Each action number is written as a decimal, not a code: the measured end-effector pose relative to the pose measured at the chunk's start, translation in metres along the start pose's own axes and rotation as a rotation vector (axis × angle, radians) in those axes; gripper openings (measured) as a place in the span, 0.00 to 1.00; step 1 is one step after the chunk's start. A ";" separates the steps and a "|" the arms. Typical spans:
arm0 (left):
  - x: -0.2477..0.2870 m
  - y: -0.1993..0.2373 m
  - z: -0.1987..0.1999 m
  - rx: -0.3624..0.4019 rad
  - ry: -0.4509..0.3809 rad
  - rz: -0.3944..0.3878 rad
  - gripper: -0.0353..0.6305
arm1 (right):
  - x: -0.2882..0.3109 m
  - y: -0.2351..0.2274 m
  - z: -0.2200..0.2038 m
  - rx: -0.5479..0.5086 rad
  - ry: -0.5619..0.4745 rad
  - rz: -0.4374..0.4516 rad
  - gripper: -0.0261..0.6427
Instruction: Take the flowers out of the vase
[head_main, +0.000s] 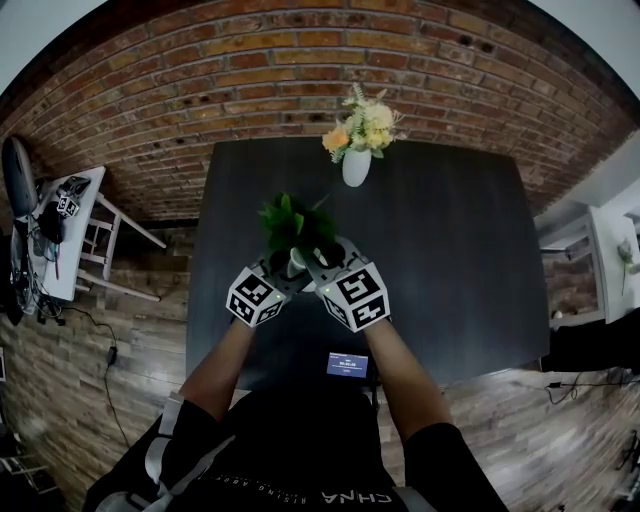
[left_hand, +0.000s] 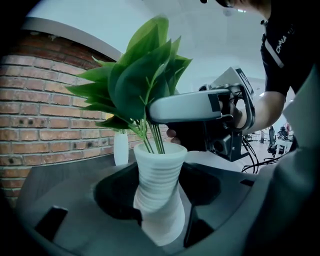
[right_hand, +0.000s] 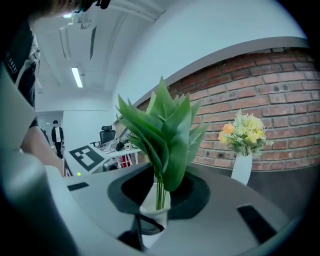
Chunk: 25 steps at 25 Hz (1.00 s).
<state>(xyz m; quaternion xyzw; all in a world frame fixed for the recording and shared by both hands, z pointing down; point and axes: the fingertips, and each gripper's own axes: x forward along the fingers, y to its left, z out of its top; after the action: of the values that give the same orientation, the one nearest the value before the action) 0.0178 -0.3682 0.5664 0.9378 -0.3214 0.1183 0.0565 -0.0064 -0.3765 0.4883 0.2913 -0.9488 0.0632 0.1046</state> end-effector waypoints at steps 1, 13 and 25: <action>0.000 0.000 0.000 0.000 0.002 0.000 0.43 | -0.002 -0.001 0.002 0.016 -0.011 -0.002 0.15; -0.003 -0.002 -0.003 -0.015 0.013 -0.015 0.44 | -0.022 -0.004 0.044 0.044 -0.114 -0.031 0.15; -0.025 -0.013 0.007 0.021 0.033 -0.034 0.44 | -0.046 -0.011 0.095 0.085 -0.242 -0.075 0.14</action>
<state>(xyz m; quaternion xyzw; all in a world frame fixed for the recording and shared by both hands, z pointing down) 0.0081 -0.3441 0.5527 0.9415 -0.3034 0.1363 0.0540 0.0222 -0.3781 0.3856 0.3364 -0.9393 0.0639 -0.0207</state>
